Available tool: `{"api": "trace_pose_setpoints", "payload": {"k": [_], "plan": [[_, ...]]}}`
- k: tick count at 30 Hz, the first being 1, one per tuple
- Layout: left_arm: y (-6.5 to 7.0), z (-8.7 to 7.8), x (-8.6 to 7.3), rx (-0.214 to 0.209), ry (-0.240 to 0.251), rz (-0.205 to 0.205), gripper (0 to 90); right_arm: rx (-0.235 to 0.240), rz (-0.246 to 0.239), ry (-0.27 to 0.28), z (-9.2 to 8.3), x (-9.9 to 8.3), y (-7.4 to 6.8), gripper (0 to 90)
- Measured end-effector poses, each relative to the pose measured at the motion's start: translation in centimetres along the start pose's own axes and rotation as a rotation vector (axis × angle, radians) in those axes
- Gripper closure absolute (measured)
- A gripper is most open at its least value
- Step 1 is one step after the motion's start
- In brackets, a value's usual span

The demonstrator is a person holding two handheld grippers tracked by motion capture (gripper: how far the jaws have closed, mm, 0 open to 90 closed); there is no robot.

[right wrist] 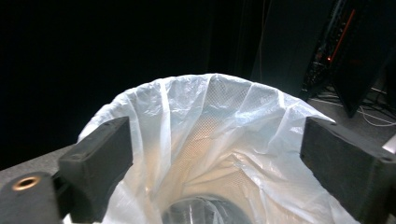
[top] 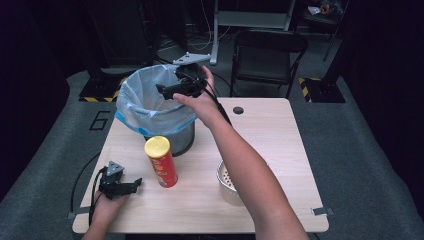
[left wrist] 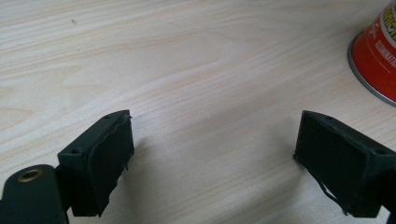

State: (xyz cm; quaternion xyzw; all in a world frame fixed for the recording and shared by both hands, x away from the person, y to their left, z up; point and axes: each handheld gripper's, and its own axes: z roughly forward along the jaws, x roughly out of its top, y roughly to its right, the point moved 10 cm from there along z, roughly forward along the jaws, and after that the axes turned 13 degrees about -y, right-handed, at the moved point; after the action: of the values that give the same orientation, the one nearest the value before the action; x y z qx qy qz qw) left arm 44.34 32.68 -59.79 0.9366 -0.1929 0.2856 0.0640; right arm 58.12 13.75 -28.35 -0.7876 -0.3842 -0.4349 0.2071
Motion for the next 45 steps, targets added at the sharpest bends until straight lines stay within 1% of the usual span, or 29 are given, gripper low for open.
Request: {"api": "trace_pose_setpoints", "payload": {"k": [1, 3, 4, 7, 9, 10, 11, 14, 15, 17, 18, 19, 20, 22, 23, 24, 26, 27, 28, 30, 31, 35, 36, 37, 38, 40, 42, 43, 45], "plan": [[0.0, 0.0, 0.0, 0.003, 0.003, -0.005, 11.2, 0.0, 0.002, 0.007, -0.4, -0.1, 0.1, 14.0], [0.1, 0.0, 0.0, 0.006, -0.004, -0.011, 11.5, 0.007, 0.003, 0.011, -1.1, -0.5, 0.3, 15.4], [0.1, 0.0, 0.0, 0.007, -0.008, -0.014, 11.7, 0.013, 0.002, 0.0, -1.4, -0.8, 0.3, 15.9], [0.2, -0.2, 0.0, 0.007, -0.024, -0.018, 14.1, -0.001, -0.015, -0.031, -2.1, -1.8, 0.8, 17.9], [0.3, -0.3, 0.0, -0.007, -0.028, -0.027, 14.6, 0.001, -0.009, -0.035, -2.8, -2.3, 1.0, 19.9], [0.4, -0.3, 0.0, -0.022, -0.022, -0.044, 14.6, 0.002, -0.008, -0.021, -3.1, -2.4, 1.1, 20.5], [0.4, -0.3, 0.2, -0.023, -0.003, -0.054, 14.6, 0.004, -0.005, -0.02, -3.5, -2.6, 1.1, 21.2], [0.7, -0.8, 0.4, -0.049, 0.007, -0.069, 14.6, 0.003, -0.006, -0.015, -4.7, -3.4, 1.2, 22.7], [0.8, -1.0, 0.6, -0.048, 0.017, -0.061, 14.3, 0.003, -0.005, -0.015, -5.0, -3.6, 1.3, 24.2], [1.2, -1.4, 0.8, -0.062, 0.032, -0.06, 13.7, -0.034, -0.024, -0.033, -5.5, -4.2, 1.8, 26.3], [1.4, -1.6, 1.0, -0.068, 0.039, -0.06, 13.5, -0.043, -0.021, -0.049, -5.7, -4.5, 2.0, 26.6], [1.4, -1.6, 1.0, -0.068, 0.039, -0.06, 12.9, -0.043, -0.021, -0.049, -5.7, -4.5, 2.0, 26.6], [1.8, -1.9, 1.3, -0.067, 0.046, -0.036, 11.7, -0.045, -0.037, -0.041, -6.4, -5.0, 2.5, 28.8], [2.3, -2.3, 1.6, -0.078, 0.057, -0.028, 11.5, -0.05, -0.033, -0.028, -6.9, -5.2, 3.1, 28.8], [2.5, -2.5, 1.7, -0.083, 0.063, -0.03, 11.5, -0.048, -0.015, -0.024, -7.2, -5.4, 3.3, 28.8], [2.7, -2.6, 1.8, -0.089, 0.066, -0.025, 11.5, -0.052, -0.013, -0.019, -7.4, -5.5, 3.6, 28.8], [3.1, -2.9, 1.9, -0.104, 0.063, -0.007, 11.5, -0.053, -0.005, -0.015, -8.0, -5.9, 4.1, 28.7], [3.1, -2.9, 1.9, -0.104, 0.063, -0.007, 11.5, -0.053, -0.005, -0.015, -8.0, -5.9, 4.1, 28.7], [3.6, -3.3, 2.1, -0.121, 0.074, -0.004, 11.5, -0.054, -0.001, -0.001, -8.6, -6.3, 4.6, 28.8], [4.2, -3.7, 2.2, -0.149, 0.077, 0.008, 11.5, -0.064, 0.004, 0.005, -9.1, -6.8, 5.0, 28.7], [4.7, -4.0, 2.3, -0.172, 0.086, 0.021, 11.6, -0.067, 0.006, 0.006, -9.3, -7.1, 5.3, 28.8], [6.0, -5.0, 2.8, -0.211, 0.119, 0.053, 11.6, -0.085, 0.015, -0.01, -9.8, -8.7, 6.3, 28.7], [6.4, -5.2, 3.0, -0.223, 0.123, 0.06, 11.6, -0.089, 0.008, -0.013, -10.0, -9.0, 6.5, 28.7], [6.4, -5.2, 3.0, -0.223, 0.123, 0.06, 11.5, -0.09, 0.01, -0.016, -10.2, -9.3, 6.6, 28.7], [7.0, -5.3, 3.3, -0.243, 0.137, 0.06, 11.6, -0.095, 0.009, -0.017, -10.4, -9.6, 6.7, 28.7], [7.5, -5.3, 3.7, -0.246, 0.145, 0.066, 11.6, -0.093, 0.011, -0.014, -10.8, -9.9, 6.8, 28.7], [8.0, -5.2, 3.9, -0.258, 0.142, 0.074, 11.8, -0.098, 0.0, -0.016, -11.4, -10.4, 6.9, 28.6], [8.2, -5.2, 4.0, -0.275, 0.137, 0.081, 12.5, -0.1, -0.002, -0.015, -11.6, -10.5, 6.9, 28.5], [8.8, -5.2, 4.3, -0.289, 0.14, 0.083, 12.9, -0.102, -0.01, -0.011, -12.1, -10.9, 6.9, 28.4]]}}
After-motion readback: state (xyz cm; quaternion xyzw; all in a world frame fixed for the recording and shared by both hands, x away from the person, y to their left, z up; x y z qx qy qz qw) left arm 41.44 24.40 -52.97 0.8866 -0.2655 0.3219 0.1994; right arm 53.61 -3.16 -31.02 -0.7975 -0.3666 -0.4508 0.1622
